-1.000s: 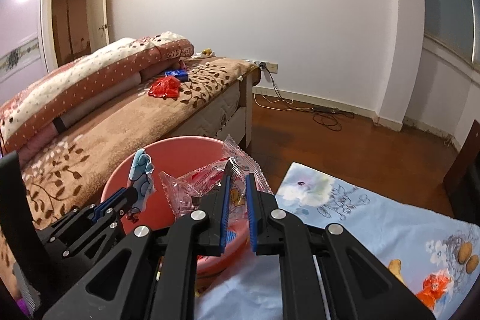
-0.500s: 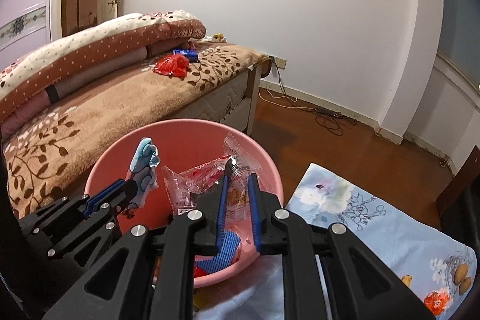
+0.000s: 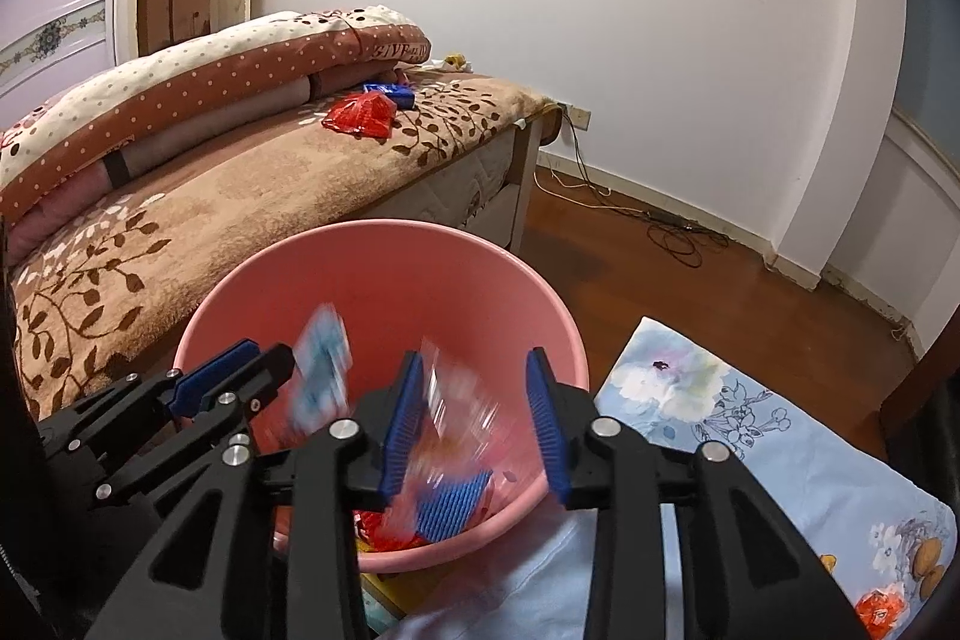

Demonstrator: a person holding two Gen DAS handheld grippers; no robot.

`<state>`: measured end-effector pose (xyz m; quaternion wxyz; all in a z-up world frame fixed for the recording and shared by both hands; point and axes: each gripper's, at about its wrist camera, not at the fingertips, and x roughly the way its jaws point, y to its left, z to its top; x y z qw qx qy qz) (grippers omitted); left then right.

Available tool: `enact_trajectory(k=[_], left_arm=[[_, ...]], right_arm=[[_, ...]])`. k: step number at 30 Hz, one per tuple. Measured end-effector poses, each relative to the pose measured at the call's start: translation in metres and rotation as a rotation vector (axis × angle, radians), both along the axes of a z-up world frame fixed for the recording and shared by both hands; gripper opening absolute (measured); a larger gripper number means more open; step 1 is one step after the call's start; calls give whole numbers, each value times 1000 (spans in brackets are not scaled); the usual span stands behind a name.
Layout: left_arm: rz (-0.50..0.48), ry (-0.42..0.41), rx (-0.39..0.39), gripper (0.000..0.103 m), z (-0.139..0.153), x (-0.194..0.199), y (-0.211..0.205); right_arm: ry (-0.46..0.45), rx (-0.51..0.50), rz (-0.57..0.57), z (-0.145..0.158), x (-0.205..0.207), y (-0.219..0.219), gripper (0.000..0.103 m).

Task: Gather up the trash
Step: 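Open both grippers to drop wrapper and plastic bag into bucket, then move both open grippers back over the remaining trash on the table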

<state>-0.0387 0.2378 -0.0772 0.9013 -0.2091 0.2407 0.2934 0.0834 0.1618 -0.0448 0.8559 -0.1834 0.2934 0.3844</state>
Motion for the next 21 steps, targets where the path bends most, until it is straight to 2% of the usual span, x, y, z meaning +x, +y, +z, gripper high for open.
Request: enact_trajectory(k=[1, 4, 21], left_arm=[[0, -5, -2, 29, 0, -1, 0], [-5, -13, -4, 35, 0, -1, -1], [-20, -18, -4, 37, 0, -1, -1]], right_arm=[[1, -1, 1, 0, 0, 0, 35], [4, -5, 1, -2, 0, 0, 36], [28, 26, -25, -2, 3, -14, 36]])
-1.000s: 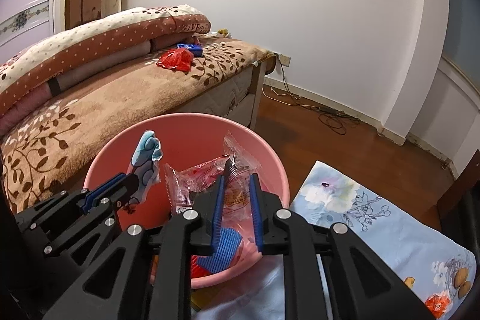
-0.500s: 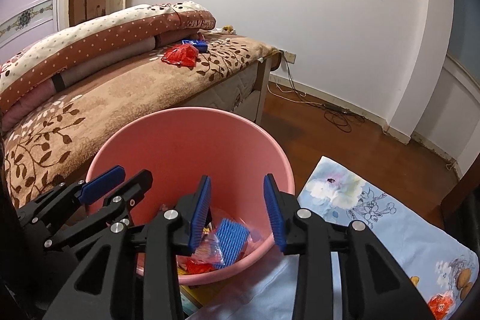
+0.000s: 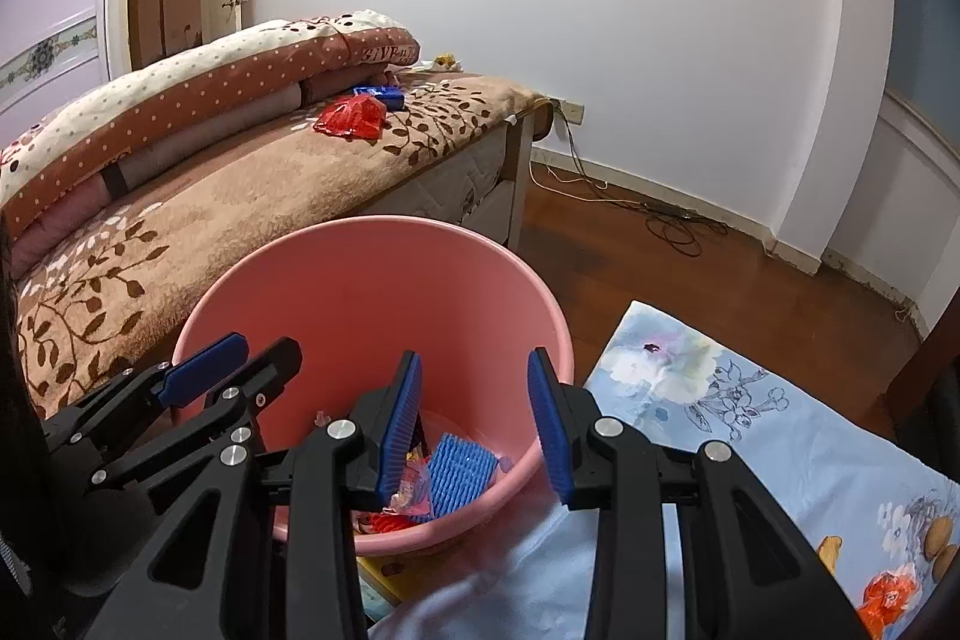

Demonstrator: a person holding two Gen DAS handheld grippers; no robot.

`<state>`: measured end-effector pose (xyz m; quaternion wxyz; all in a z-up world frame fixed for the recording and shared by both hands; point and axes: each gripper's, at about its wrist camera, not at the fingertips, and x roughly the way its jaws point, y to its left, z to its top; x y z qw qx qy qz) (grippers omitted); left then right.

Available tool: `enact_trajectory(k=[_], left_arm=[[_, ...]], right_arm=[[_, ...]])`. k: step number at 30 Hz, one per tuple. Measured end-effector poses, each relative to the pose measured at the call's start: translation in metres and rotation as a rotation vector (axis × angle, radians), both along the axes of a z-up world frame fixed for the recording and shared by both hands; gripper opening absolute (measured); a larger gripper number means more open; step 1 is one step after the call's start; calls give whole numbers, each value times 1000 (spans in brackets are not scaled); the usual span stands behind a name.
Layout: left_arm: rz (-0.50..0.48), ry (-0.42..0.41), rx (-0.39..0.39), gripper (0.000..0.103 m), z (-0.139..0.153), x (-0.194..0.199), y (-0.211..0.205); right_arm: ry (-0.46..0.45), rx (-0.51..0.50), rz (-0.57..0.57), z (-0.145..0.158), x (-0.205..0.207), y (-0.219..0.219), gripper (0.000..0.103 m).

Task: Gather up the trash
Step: 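Move both open grippers back over the remaining trash on the table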

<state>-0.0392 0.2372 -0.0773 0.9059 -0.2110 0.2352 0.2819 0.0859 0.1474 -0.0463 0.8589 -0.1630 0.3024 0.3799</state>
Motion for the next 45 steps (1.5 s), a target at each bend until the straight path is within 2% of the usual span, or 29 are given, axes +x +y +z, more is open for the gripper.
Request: enact_trajectory(k=[10, 15, 23, 26, 31, 42, 45], left_arm=[[7, 13, 24, 37, 0, -1, -7], [16, 13, 74, 36, 4, -5, -15], [-37, -2, 83, 36, 14, -13, -26], [-40, -7, 154, 36, 23, -16, -37], [-91, -13, 230, 37, 40, -16, -52], [-309, 5, 223, 37, 68, -2, -96], [-373, 18, 224, 37, 72, 6, -111]], right_arm=[[20, 37, -32, 6, 1, -21, 36], [41, 70, -51, 12, -1, -38, 36], [66, 126, -100, 24, -6, -82, 36], [79, 145, -130, 27, -7, -103, 36], [92, 170, -177, 31, -7, -139, 36], [128, 203, -341, 27, -3, -240, 37], [125, 203, -402, 26, -1, -270, 41]])
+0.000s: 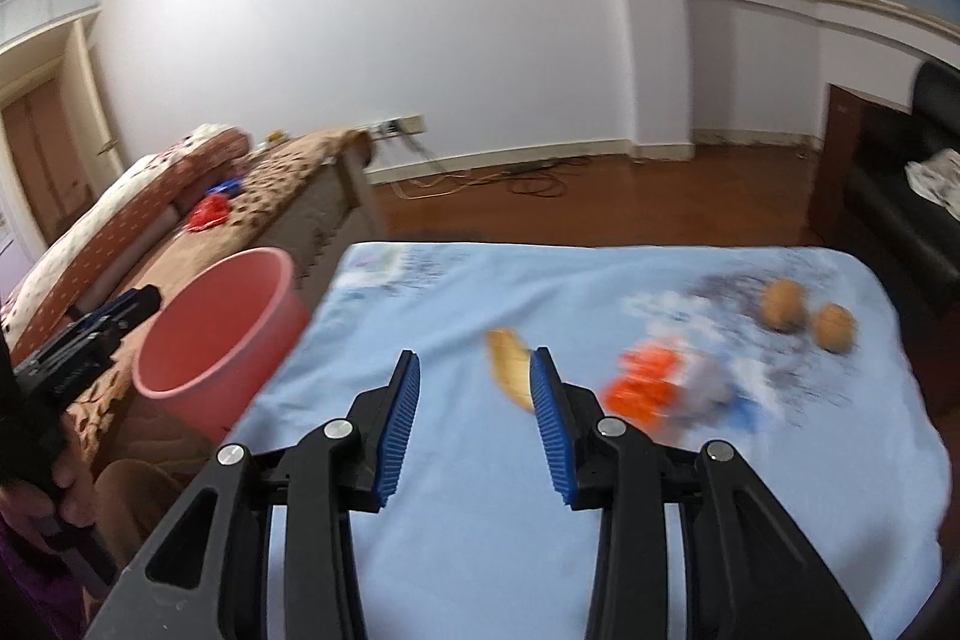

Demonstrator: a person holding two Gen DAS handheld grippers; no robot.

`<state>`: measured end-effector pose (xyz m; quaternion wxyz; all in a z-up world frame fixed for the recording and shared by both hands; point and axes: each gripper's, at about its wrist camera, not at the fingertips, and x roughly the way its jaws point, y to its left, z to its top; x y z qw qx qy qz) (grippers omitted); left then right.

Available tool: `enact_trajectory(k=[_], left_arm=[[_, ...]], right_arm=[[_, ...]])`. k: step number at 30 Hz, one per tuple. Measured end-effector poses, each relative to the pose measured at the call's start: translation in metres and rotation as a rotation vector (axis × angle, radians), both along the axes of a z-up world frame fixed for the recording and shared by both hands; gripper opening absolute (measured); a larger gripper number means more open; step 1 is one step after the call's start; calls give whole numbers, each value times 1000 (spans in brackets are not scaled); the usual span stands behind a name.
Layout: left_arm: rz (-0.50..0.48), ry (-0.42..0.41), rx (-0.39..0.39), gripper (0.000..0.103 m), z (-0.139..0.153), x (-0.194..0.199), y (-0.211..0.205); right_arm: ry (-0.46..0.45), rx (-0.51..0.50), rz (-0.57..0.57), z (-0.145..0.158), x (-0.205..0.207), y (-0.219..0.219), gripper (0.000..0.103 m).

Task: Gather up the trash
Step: 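Move both open grippers back over the remaining trash on the table, then grasp yellow banana peel with left gripper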

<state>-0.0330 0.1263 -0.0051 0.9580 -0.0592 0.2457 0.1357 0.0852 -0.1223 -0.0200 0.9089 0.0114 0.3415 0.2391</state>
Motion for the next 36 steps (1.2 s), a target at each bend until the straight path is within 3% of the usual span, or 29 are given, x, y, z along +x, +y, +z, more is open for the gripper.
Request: enact_trajectory(k=[2, 6, 13, 22, 28, 36], left_arm=[[-39, 11, 5, 37, 2, 6, -11], [-98, 34, 1, 37, 3, 17, -30], [-183, 118, -103, 37, -7, 48, -55], [-269, 214, -142, 37, -23, 96, -90], [-320, 296, -164, 36, -51, 134, -116], [-302, 350, -192, 36, -83, 163, -128]], right_arm=[[-2, -2, -47, -1, -1, -22, 47], [6, -5, -129, -8, 3, -60, 47], [65, 29, -221, -25, 16, -100, 47], [113, 77, -259, -41, 27, -113, 47], [140, 86, -271, -49, 30, -117, 47], [159, 77, -273, -55, 33, -114, 48]])
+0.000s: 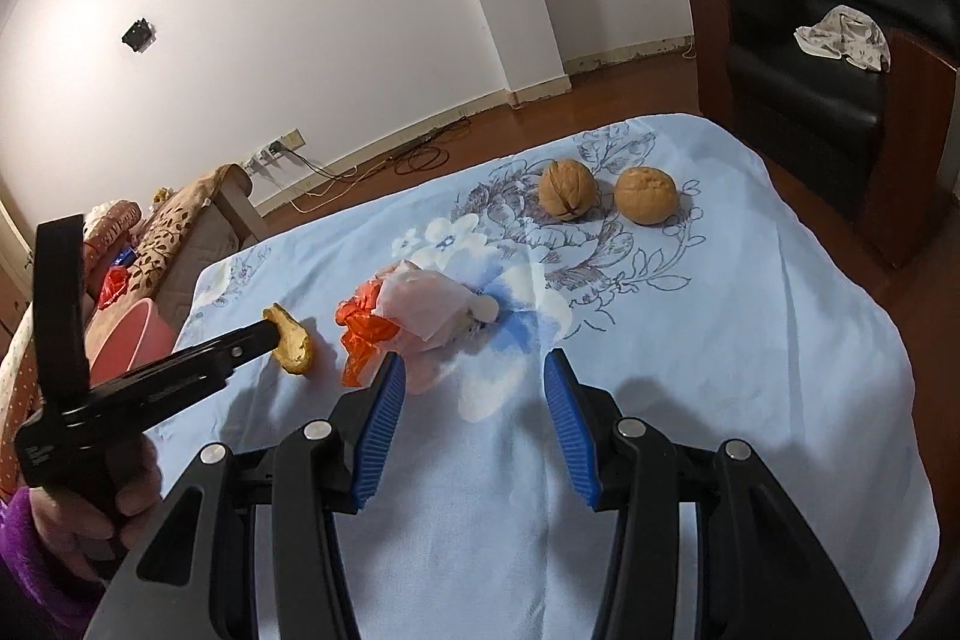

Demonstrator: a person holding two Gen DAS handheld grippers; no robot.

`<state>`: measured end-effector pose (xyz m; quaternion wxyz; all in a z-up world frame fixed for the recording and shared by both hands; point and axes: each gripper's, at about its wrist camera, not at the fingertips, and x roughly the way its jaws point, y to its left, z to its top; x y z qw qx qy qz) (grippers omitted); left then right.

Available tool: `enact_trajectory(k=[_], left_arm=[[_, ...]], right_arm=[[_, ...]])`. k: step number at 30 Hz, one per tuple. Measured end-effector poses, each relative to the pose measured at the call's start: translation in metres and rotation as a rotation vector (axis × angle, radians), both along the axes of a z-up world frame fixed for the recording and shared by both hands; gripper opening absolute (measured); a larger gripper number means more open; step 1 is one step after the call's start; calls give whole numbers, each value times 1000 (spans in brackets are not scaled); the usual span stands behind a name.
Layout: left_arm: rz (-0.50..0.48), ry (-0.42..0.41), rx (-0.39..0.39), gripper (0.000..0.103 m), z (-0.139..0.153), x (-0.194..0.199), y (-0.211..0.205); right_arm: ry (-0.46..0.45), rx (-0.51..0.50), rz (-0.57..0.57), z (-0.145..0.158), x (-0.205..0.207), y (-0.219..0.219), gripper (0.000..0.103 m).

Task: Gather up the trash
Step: 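Grasp yellow banana peel with left gripper, then grasp orange-and-white plastic bag with right gripper while left gripper holds banana peel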

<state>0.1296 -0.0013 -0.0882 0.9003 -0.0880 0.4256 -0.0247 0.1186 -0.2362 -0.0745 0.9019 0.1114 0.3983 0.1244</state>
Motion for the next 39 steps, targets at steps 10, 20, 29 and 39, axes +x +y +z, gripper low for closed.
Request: enact_trajectory(k=[10, 20, 29, 39], left_arm=[[10, 10, -22, 6, -11, 5, -5], [32, -38, -40, 3, 9, -20, 9], [38, -86, -42, 3, 27, -49, 22], [42, -101, -53, 3, 32, -65, 31]], right_arm=[[16, -6, 10, -2, 5, 7, 48], [2, -8, 33, 5, 11, 25, 51], [-37, -56, 41, 16, 32, 54, 54], [5, -86, -23, -3, 39, 51, 58]])
